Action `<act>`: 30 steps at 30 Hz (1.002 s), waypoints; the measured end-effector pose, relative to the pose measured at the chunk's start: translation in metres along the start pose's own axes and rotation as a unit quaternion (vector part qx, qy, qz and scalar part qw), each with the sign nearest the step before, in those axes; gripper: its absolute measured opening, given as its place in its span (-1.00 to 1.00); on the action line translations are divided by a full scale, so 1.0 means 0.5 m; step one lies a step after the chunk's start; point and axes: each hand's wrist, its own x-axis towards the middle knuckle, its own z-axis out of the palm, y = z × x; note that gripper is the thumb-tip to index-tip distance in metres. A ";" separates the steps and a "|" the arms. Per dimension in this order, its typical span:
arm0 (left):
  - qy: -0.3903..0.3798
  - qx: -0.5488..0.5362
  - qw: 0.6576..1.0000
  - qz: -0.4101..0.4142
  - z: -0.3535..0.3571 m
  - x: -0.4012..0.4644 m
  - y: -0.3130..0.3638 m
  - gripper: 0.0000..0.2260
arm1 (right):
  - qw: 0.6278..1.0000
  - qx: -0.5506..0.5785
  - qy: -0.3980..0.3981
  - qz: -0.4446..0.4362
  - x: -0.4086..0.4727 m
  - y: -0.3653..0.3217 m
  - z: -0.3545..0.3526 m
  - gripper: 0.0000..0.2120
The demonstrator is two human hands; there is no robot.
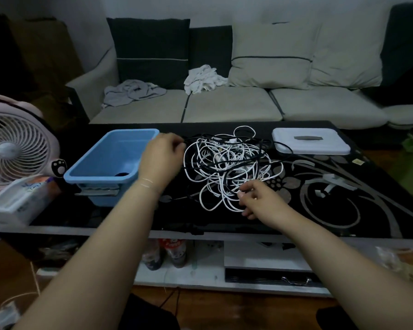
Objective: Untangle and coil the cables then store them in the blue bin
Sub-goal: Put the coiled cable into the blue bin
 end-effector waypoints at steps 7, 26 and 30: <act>-0.166 0.018 0.986 -0.023 0.113 -0.035 0.070 -0.60 | 0.995 -0.035 0.096 -0.018 0.029 0.005 -0.040 -0.80; -0.103 -0.565 0.764 -0.295 0.206 -0.013 0.045 -0.63 | 0.996 -0.081 0.014 -0.026 -0.004 0.022 -0.098 -0.86; -0.120 -0.629 0.702 -0.311 0.209 -0.007 0.046 -0.86 | 0.997 -0.070 -0.001 -0.027 -0.017 0.018 -0.103 -0.89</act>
